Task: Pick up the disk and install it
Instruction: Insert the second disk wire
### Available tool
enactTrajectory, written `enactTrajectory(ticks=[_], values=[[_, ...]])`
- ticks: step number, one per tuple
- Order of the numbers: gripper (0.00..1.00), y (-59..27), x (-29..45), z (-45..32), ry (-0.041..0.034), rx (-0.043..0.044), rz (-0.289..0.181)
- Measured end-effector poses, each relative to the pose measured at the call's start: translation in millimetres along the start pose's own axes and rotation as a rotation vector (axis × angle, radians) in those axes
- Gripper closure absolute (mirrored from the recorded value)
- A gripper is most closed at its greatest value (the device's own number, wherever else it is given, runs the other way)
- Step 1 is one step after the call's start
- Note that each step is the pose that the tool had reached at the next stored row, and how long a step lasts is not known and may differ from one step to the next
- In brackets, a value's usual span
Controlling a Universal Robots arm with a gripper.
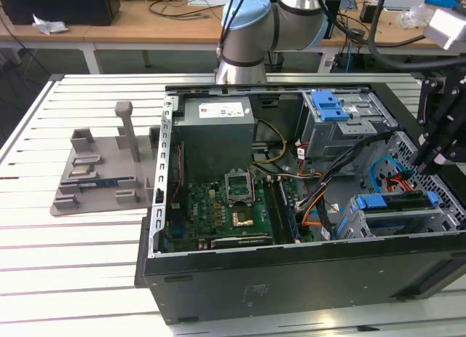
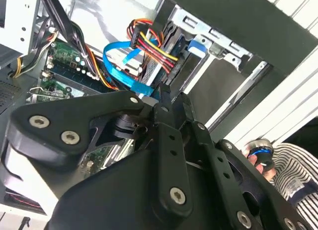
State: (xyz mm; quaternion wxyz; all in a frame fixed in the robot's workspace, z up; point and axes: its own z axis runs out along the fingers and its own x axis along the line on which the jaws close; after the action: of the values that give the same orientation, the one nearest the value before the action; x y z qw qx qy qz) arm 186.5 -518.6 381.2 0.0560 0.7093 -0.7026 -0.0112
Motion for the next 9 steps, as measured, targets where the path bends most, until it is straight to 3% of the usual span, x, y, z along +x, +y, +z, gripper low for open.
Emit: enactTrajectory(ticks=[2, 4, 7, 9], values=[[0.76, 1.2, -0.4, 5.4, 0.0003, 0.0001, 0.0], [0.76, 10.4, -0.7, 9.5, -0.0011, 0.0001, -0.002], [0.76, 10.7, -1.3, 16.9, -0.0014, 0.0003, -0.004], [0.76, 10.7, -1.5, 17.6, -0.0012, 0.0003, -0.004]])
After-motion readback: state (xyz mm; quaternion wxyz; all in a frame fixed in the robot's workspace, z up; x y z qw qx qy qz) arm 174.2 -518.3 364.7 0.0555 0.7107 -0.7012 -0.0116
